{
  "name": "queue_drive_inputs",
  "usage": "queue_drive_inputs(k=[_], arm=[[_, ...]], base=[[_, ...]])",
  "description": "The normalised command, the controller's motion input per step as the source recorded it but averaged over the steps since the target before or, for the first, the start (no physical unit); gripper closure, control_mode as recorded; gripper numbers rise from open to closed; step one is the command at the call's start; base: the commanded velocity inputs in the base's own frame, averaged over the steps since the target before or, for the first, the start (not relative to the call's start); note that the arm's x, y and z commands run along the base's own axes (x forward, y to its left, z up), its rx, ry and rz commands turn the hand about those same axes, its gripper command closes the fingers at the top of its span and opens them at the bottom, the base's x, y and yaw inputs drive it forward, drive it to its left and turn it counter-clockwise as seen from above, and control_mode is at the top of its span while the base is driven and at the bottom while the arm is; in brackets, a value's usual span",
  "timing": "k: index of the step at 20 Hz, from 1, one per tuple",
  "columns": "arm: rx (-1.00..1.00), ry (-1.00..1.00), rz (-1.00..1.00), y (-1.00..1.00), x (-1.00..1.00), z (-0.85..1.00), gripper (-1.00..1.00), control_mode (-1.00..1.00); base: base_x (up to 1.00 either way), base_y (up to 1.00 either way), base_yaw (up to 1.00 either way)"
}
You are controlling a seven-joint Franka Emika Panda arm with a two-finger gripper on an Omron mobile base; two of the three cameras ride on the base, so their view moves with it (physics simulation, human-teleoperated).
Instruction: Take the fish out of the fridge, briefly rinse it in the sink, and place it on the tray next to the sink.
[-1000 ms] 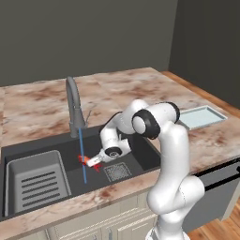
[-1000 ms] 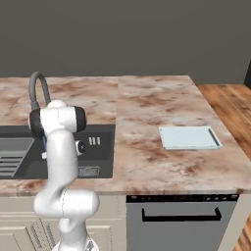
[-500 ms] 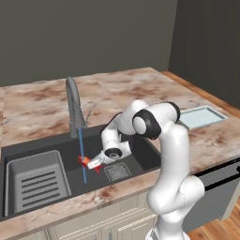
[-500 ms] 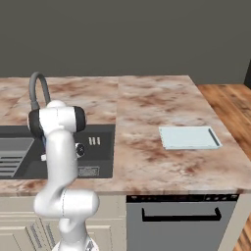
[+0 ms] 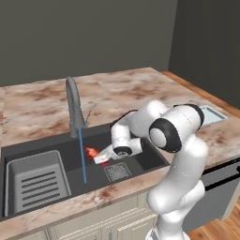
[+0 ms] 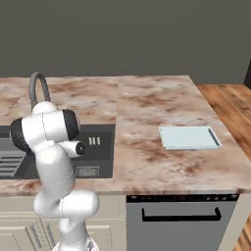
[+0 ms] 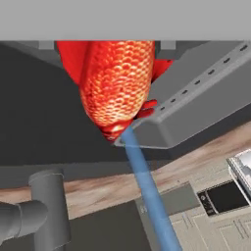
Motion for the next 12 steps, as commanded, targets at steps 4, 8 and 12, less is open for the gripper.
queue_drive_inputs(k=[4,8,12], arm=[[0.00,0.00,-0.16,-0.58,-0.68,1.00,1.00,-1.00],[0.00,0.00,-0.15,-0.61,-0.77,1.00,1.00,-1.00],[0.00,0.00,-0.10,-0.56,-0.86,1.00,1.00,-1.00]], base=[[0.00,0.00,0.00],[0.00,0.00,0.00],[0.00,0.00,0.00]])
